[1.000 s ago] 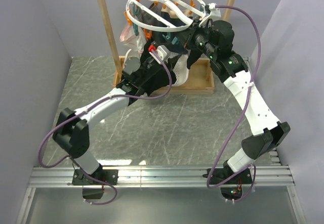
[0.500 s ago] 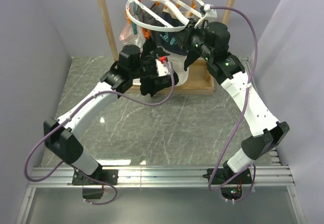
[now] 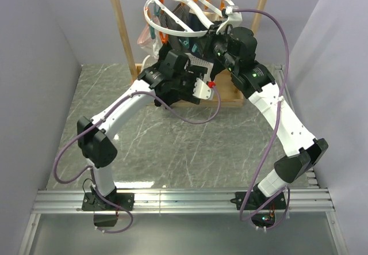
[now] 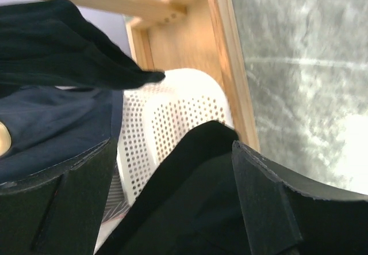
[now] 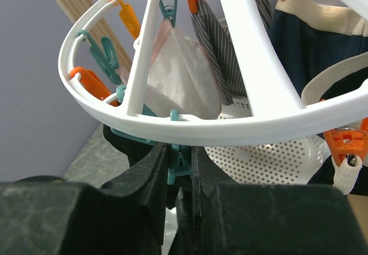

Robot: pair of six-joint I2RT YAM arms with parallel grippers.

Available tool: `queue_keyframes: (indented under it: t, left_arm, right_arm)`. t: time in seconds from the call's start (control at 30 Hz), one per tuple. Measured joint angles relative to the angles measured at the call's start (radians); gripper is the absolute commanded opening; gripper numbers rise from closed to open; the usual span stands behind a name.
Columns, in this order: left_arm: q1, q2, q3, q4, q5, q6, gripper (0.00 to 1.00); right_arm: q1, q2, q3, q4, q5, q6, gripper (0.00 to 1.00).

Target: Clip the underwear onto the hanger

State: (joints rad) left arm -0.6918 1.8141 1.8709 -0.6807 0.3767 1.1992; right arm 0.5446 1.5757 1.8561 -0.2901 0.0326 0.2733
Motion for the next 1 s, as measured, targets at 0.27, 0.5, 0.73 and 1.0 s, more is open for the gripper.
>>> queue_keyframes:
  t: [0.27,0.5,0.73,1.0]
  left_arm:
    - [0.001,0.181,0.276,-0.247,-0.096,0.100,0.88]
    - [0.001,0.232,0.318,-0.352,-0.149,0.150,0.88]
    - [0.002,0.268,0.344,-0.381,-0.158,0.159,0.88]
    - [0.017,0.293,0.357,-0.387,-0.175,0.174,0.92]
  right_arm:
    - [0.006,-0.004,-0.016,0.013,0.007,-0.015,0.00]
    - [0.008,-0.004,-0.016,0.014,0.008,-0.021,0.00]
    - [0.008,-0.004,-0.016,0.016,0.006,-0.025,0.00]
    - [0.011,-0.004,-0.016,0.017,0.005,-0.029,0.00]
